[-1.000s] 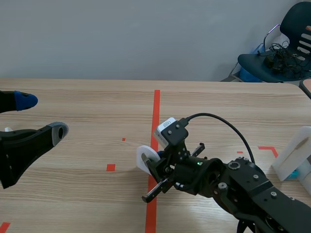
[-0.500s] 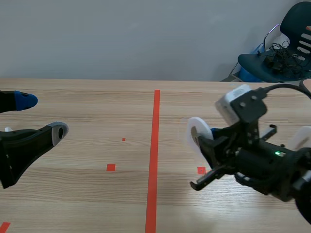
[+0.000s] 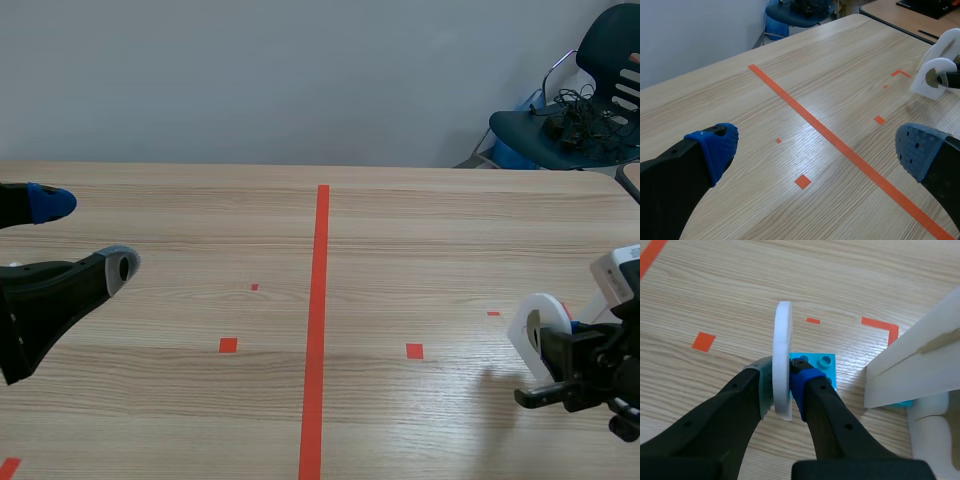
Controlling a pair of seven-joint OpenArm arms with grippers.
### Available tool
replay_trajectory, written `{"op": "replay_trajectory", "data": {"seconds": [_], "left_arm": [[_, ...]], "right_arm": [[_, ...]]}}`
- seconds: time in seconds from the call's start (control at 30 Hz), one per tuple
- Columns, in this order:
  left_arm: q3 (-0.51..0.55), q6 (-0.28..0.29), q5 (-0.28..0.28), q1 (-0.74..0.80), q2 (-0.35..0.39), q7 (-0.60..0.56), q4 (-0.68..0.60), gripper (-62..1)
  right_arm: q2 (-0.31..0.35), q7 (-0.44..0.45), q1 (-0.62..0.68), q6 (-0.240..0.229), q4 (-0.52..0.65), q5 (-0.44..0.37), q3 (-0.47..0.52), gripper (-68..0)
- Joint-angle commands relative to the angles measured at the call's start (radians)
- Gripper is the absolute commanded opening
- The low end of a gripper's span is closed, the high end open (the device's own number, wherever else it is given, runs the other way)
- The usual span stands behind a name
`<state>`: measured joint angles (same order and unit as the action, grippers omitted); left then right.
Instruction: Do the leaf sorting experiment
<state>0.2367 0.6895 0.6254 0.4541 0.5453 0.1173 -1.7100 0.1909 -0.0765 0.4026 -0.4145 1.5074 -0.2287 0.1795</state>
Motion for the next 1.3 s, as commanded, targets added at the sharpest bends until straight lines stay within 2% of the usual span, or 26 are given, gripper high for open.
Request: {"op": "replay_trajectory", "data": {"seconds": [0.0,0.17,0.27,0.33,0.43,0.5,0.6,0.7,0.8,0.87,0.93,1.0,1.13,1.2,1.27], "left_arm": [[0.005,0.001,0.014,-0.006,-0.005,-0.016,-0.003,1.4],[0.005,0.001,0.014,-0.006,-0.005,-0.016,-0.003,1.4],[0.005,0.001,0.014,-0.006,-0.005,-0.016,-0.003,1.4],[0.005,0.001,0.014,-0.006,-0.005,-0.016,-0.003,1.4],[0.005,0.001,0.014,-0.006,-0.005,-0.016,-0.003,1.4],[0.005,0.001,0.014,-0.006,-0.005,-0.016,-0.003,1.4],[0.005,0.001,0.014,-0.006,-0.005,-0.019,-0.003,1.4],[0.005,0.001,0.014,-0.006,-0.005,-0.024,-0.003,1.4],[0.005,0.001,0.014,-0.006,-0.005,-0.029,-0.003,1.4],[0.005,0.001,0.014,-0.006,-0.005,-0.030,-0.003,1.4],[0.005,0.001,0.014,-0.006,-0.004,-0.030,-0.003,1.4],[0.005,0.001,0.014,-0.006,0.000,-0.030,-0.003,1.4],[0.005,0.001,0.014,-0.005,0.002,-0.030,-0.003,1.4],[0.005,0.001,0.014,-0.005,0.002,-0.026,-0.003,1.4],[0.005,0.001,0.014,-0.005,0.002,-0.022,-0.003,1.4]], "right_arm": [[0.003,0.028,-0.039,0.000,-0.032,-0.011,-0.003,-63.8],[0.003,0.042,-0.079,0.004,-0.127,-0.010,-0.003,-63.8],[0.003,0.047,-0.078,0.031,-0.132,0.003,-0.002,-62.4],[0.003,0.065,-0.079,0.034,-0.132,0.025,0.002,-54.2],[0.006,0.114,-0.082,0.029,-0.131,0.026,0.015,-37.4],[0.006,0.117,-0.084,0.025,-0.114,0.019,0.026,-34.7],[0.005,0.104,-0.084,0.023,-0.049,0.006,0.025,-34.7],[0.005,0.065,-0.084,-0.007,0.050,-0.048,0.024,-33.8],[0.005,-0.017,-0.084,-0.013,0.168,-0.091,0.023,-33.3],[0.008,-0.091,-0.083,-0.014,0.235,-0.117,0.023,-26.5],[0.021,-0.135,-0.077,-0.021,0.280,-0.154,0.014,-12.3],[0.037,-0.135,-0.060,-0.019,0.312,-0.158,-0.005,0.4],[0.082,-0.135,0.025,-0.019,0.394,-0.185,-0.058,0.4],[0.122,-0.130,0.085,-0.019,0.469,-0.184,-0.082,0.4],[0.167,-0.119,0.151,0.002,0.555,-0.184,-0.090,0.4]]}}
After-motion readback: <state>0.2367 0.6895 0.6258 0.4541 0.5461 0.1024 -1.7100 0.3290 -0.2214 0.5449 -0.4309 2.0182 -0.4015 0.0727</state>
